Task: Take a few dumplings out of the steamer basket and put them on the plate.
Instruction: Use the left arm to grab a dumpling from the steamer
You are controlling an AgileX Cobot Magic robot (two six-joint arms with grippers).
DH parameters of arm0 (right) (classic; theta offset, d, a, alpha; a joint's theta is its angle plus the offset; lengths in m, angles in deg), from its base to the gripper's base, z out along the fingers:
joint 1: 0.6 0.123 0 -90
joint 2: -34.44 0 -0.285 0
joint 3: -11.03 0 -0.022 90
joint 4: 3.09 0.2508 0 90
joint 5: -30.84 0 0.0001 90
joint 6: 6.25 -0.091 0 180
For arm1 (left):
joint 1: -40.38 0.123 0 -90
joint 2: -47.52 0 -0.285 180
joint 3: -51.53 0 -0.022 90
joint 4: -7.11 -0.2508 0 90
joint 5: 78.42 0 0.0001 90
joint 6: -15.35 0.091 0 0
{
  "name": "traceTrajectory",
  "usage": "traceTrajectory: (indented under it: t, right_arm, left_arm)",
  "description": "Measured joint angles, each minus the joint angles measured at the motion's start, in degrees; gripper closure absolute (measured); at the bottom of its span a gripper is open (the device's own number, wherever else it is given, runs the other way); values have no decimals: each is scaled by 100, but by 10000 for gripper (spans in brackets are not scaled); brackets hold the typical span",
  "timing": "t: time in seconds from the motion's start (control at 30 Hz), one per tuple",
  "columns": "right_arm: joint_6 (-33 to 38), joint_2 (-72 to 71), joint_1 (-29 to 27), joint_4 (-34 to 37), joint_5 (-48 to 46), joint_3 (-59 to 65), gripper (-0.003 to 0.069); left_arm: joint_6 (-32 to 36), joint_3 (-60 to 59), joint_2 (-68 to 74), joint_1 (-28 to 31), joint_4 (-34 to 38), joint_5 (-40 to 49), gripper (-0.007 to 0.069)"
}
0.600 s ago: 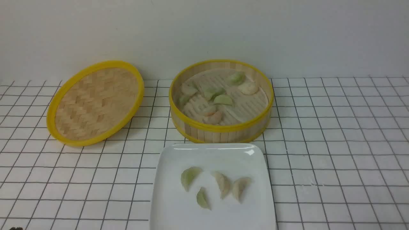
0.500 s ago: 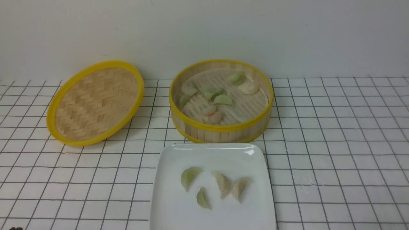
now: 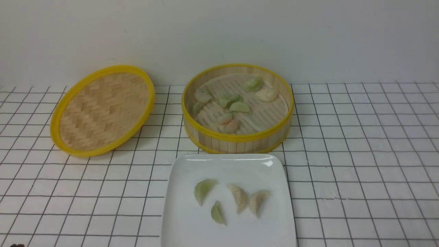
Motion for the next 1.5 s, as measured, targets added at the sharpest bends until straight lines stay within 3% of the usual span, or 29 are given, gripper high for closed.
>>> traceTrajectory:
  t: [0.37,0.5,0.67,0.73,0.77,0.83,0.93,0.97,1.07,1.13,1.23,1.3,1.33,1.47,1.5]
  right_arm:
    - [0,0,0,0,0,0,669]
    - [0,0,0,0,0,0,669]
    - [-17,0,0,90,23,5,669]
    - [-174,0,6,520,251,34,669]
    - [-212,0,6,642,313,40,669]
    - [-631,0,8,1530,823,40,669]
    - [-1017,0,8,2799,1449,40,669]
    - [-1040,0,8,2865,1513,40,669]
    - [-1092,0,8,3634,1895,40,669]
    - [-1072,0,8,3758,2027,40,669]
    - [-894,0,8,3908,2367,40,669]
    - [-890,0,8,3950,2468,40,669]
    - [-890,0,26,4041,2494,16,669]
    - [-809,16,129,4051,1763,-451,669]
    - [-626,204,214,3919,1104,-1092,669]
  left_arm:
    - [-21,-7,0,0,55,-67,631]
    - [-604,-21,0,0,1388,-893,631]
    - [-845,-21,0,0,2906,-2171,631]
    - [-923,-23,0,0,3687,-3048,631]
    - [-923,-23,0,0,3751,-3048,631]
    - [-1069,84,0,0,4342,-3931,631]
    - [-1061,640,0,0,4308,-3985,631]
    - [-1061,732,14,0,4257,-3939,631]
    - [-1061,1668,381,0,3667,-3269,631]
    - [-1061,2027,618,0,3422,-2884,631]
    - [-964,3571,2012,0,2421,-690,631]
    - [-905,3905,2360,0,2254,-165,631]
    - [-685,4709,3290,0,2095,1130,631]
    - [-213,5610,4700,0,2153,2686,631]
    - [203,5906,5473,0,2293,3279,631]
